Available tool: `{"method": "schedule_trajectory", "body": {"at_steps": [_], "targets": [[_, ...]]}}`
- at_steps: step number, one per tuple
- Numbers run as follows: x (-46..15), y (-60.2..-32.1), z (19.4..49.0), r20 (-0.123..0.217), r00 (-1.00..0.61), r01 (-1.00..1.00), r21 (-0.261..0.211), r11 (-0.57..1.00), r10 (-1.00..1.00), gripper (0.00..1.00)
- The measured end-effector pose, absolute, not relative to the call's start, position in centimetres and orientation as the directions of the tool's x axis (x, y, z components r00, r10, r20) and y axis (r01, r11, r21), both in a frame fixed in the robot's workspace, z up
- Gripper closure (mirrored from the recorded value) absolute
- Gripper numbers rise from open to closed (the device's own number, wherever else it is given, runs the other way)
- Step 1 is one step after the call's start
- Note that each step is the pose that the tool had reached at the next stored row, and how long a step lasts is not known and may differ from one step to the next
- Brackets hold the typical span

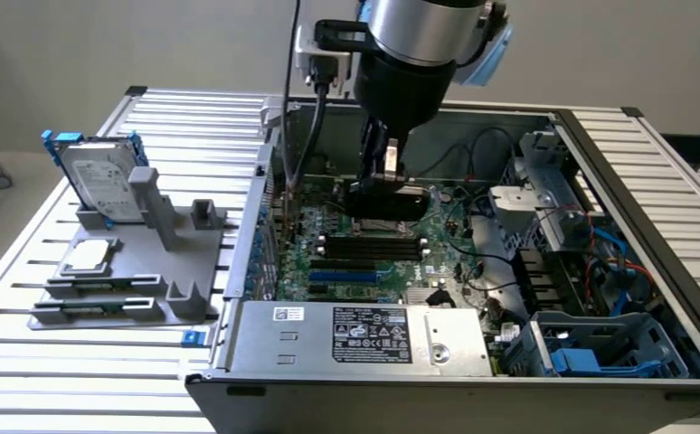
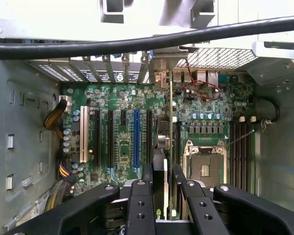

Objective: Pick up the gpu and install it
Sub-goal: 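Insert the gpu into the slot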

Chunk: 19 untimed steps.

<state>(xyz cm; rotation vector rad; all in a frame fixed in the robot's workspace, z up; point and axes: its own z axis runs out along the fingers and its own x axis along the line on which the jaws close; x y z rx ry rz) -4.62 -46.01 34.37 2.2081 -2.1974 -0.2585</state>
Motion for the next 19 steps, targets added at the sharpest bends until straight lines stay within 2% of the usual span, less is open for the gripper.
{"method": "schedule_trajectory", "body": {"at_steps": [5, 9, 19], "targets": [[-4.9, -46.4, 34.3, -0.088, 0.001, -0.993, 0.12, -0.012, -0.996, 0.73], [-5.5, -46.4, 34.3, -0.055, 0.005, -0.997, 0.072, -0.009, -0.998, 0.73], [-7.0, -46.4, 32.6, -0.052, 0.006, -0.998, 0.061, -0.009, -0.999, 0.73]]}}
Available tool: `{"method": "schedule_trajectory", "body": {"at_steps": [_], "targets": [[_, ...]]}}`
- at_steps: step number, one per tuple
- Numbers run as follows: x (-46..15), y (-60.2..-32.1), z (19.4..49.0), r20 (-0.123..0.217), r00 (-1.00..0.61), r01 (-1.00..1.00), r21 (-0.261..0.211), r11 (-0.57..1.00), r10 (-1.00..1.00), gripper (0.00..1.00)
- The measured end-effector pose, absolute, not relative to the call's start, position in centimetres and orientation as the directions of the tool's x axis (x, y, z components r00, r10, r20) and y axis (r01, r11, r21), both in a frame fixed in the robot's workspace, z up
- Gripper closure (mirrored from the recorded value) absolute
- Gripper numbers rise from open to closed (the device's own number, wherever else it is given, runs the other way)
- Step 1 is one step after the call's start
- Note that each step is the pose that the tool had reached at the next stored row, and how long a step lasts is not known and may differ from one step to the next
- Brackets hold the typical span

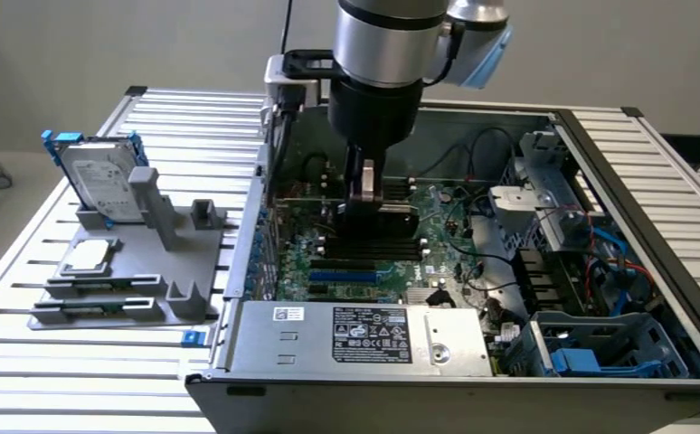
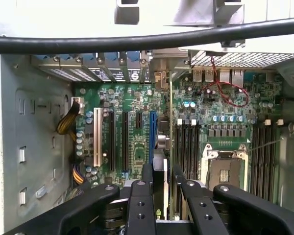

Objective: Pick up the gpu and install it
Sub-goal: 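Insert the gpu into the slot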

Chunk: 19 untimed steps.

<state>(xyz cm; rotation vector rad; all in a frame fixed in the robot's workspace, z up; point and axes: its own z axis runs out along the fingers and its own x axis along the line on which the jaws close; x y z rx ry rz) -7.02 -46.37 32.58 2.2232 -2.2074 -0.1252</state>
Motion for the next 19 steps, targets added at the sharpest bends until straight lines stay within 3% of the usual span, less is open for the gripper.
{"method": "schedule_trajectory", "body": {"at_steps": [19], "targets": [[-7.0, -46.6, 29.5, -0.048, 0.005, -0.998, 0.062, -0.008, -0.999, 0.73]]}}
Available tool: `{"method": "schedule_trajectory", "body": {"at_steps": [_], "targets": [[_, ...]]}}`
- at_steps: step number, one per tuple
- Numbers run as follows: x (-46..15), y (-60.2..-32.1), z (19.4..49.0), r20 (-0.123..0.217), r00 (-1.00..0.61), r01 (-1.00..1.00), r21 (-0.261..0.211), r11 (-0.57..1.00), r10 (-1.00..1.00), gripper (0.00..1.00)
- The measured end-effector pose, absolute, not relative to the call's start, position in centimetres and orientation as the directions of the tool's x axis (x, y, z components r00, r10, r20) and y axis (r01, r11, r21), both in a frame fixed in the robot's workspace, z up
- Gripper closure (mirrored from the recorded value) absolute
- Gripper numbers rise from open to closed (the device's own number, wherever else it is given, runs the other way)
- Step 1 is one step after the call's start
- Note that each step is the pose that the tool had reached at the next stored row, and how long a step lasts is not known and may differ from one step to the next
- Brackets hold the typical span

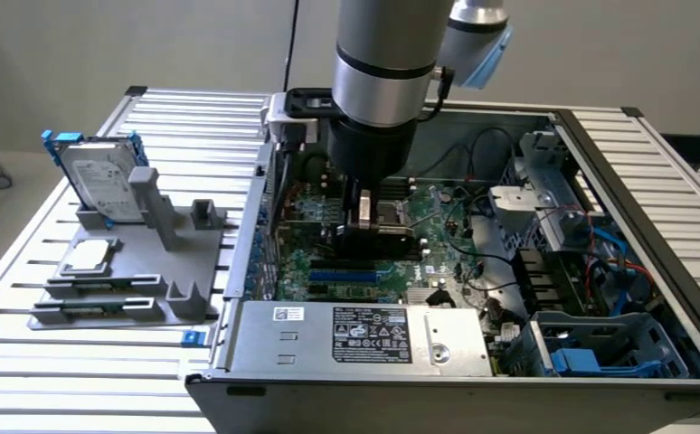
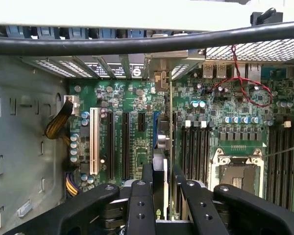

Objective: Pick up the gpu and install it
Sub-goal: 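Insert the gpu into the slot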

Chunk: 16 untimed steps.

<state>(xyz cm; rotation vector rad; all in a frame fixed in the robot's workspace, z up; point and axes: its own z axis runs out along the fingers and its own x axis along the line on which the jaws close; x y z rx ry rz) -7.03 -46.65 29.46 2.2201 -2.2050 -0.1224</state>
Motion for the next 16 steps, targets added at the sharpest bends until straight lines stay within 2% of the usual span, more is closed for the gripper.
{"method": "schedule_trajectory", "body": {"at_steps": [16], "targets": [[-7.0, -46.6, 27.5, -0.048, 0.005, -0.998, 0.068, -0.008, -0.999, 0.73]]}}
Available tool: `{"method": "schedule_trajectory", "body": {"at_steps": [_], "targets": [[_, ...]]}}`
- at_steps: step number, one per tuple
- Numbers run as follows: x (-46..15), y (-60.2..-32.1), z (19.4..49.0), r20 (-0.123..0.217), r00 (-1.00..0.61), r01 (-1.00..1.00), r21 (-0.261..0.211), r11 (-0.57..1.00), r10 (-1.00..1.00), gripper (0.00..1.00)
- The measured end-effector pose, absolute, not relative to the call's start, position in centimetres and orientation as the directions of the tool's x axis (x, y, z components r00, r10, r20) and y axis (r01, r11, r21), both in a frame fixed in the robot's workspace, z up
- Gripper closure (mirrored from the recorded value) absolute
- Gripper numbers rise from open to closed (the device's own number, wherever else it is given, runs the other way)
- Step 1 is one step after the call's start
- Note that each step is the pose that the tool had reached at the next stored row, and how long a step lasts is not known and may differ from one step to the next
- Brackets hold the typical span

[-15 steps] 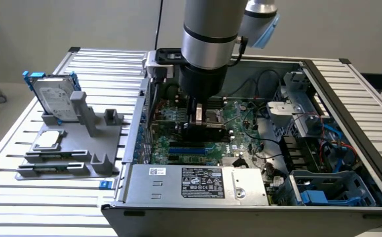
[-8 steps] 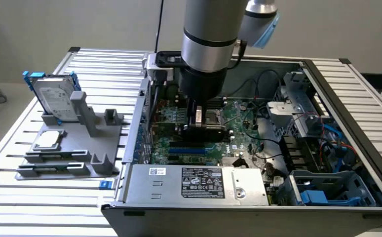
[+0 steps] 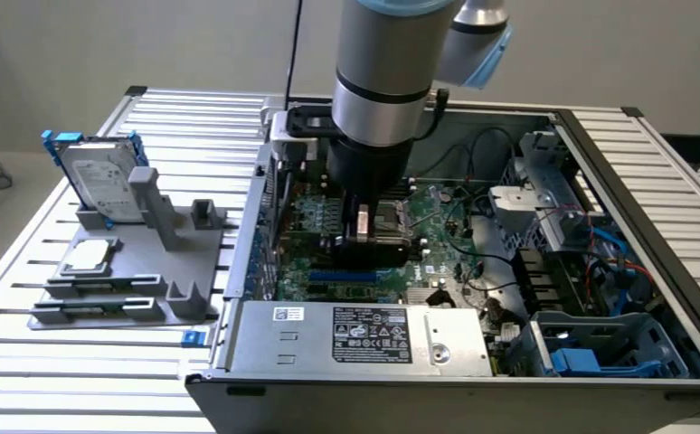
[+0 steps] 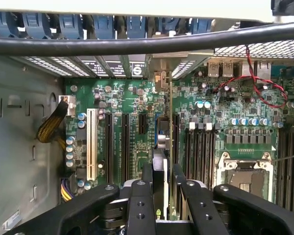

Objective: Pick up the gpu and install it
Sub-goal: 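Insert the gpu into the slot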

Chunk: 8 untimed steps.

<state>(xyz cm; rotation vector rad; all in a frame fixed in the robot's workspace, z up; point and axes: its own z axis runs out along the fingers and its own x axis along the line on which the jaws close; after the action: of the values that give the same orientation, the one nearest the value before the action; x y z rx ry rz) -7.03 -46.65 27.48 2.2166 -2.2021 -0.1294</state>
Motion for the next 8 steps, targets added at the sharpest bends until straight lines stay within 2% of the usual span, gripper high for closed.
{"method": "schedule_trajectory", "body": {"at_steps": [8], "targets": [[-7.03, -46.69, 26.77, -0.048, 0.004, -0.996, 0.084, -0.008, -0.999, 0.73]]}}
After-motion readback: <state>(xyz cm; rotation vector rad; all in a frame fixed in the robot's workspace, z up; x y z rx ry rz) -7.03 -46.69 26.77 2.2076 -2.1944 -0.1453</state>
